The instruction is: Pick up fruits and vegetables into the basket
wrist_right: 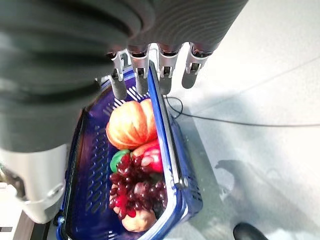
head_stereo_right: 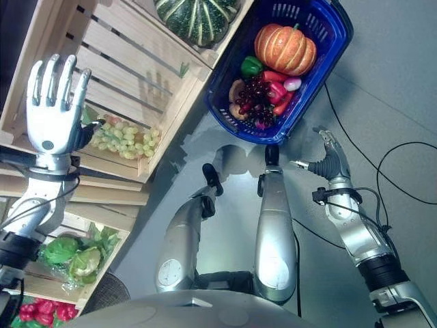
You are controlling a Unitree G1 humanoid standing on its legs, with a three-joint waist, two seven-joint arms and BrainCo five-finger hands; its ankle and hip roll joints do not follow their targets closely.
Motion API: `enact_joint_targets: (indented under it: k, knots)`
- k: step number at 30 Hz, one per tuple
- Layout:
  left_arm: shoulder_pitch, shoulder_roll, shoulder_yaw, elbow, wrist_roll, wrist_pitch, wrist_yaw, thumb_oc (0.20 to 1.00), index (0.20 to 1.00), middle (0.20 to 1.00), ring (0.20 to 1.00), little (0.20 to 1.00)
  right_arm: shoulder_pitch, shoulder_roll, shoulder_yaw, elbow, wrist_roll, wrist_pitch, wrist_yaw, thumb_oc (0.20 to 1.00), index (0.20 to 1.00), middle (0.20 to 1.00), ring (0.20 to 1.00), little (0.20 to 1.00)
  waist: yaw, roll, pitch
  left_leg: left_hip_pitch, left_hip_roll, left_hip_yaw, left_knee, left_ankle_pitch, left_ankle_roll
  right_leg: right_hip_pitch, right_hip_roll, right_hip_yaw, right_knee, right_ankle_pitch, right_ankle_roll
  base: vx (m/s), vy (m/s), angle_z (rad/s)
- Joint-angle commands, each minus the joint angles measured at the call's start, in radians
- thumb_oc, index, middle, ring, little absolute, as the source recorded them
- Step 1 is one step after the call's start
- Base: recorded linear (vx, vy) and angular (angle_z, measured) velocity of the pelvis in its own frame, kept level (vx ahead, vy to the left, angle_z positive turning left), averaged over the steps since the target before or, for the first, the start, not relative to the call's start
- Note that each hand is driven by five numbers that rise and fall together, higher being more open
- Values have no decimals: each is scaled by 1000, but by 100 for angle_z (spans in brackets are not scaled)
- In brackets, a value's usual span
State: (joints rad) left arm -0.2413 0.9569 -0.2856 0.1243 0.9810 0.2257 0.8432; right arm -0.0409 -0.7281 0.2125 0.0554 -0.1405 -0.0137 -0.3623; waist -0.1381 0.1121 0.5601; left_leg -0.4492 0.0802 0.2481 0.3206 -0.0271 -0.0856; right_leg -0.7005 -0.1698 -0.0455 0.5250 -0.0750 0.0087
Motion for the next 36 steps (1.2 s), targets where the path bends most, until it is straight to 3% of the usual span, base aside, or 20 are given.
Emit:
enact_joint_targets:
  k: [1,3,5,7,12,14,23,33,36]
  knots:
    - [-41,30,-56,54,-9,58,-121,1000,1000,1000,1000,1000,36,-62,-20,-85,-15,-2,14,1000,1000,1000,1000,1000,-67,61,-40,-85,-23,7,49,-44,21,13,-17,-18,0,-81,94,21,92,-13]
    - [-69,36,-87,81,-56,46,-132,1000,1000,1000,1000,1000,32,-68,-18,-88,-17,-3,19,1000,1000,1000,1000,1000,-74,63,-40,-92,-21,14,54,-47,20,3,-15,-9,-1,-80,96,18,64,-15]
    - [-108,38,-118,102,-74,50,-209,1000,1000,1000,1000,1000,30,-72,-16,-94,-16,-1,29,1000,1000,1000,1000,1000,-85,65,-40,-102,-19,20,62,-50,21,-9,-11,1,4,-79,96,22,57,-9]
    - [-145,28,-156,151,-189,30,-245,1000,1000,1000,1000,1000,18,-74,-7,-92,-22,-4,33,1000,1000,1000,1000,1000,-96,65,-40,-108,-18,28,64,-51,21,-18,-8,8,1,-78,97,12,52,-16]
    - [-209,-46,-199,293,-315,46,-399,1000,1000,1000,1000,1000,-2,-69,-6,-104,-28,0,58,1000,1000,1000,1000,1000,-117,63,-40,-126,-12,45,71,-52,23,-44,1,24,5,-78,98,29,55,-14]
    - [-208,-95,-201,377,-380,35,-459,1000,1000,1000,1000,1000,0,-66,-8,-105,-33,-1,72,1000,1000,1000,1000,1000,-126,61,-40,-120,-11,40,87,-78,13,-38,4,37,18,-105,105,87,68,-14]
    - [-238,-197,-196,647,-458,73,-701,1000,1000,1000,1000,1000,-33,-68,0,-101,-35,16,95,1000,1000,1000,1000,1000,-147,59,-40,-149,0,63,98,-77,10,-76,9,51,24,-103,101,15,42,-4]
    - [-225,-253,-194,771,-447,98,-680,1000,1000,1000,1000,1000,-48,-77,12,-94,-16,21,101,1000,1000,1000,1000,1000,-151,52,-40,-180,3,65,118,-86,8,-108,16,56,41,-111,89,10,16,-2]
    - [-221,-257,-198,791,-381,138,-638,1000,1000,1000,1000,1000,-52,-81,18,-82,-15,8,91,1000,1000,1000,1000,1000,-152,50,-40,-189,4,68,123,-87,9,-116,18,57,43,-112,85,4,10,0]
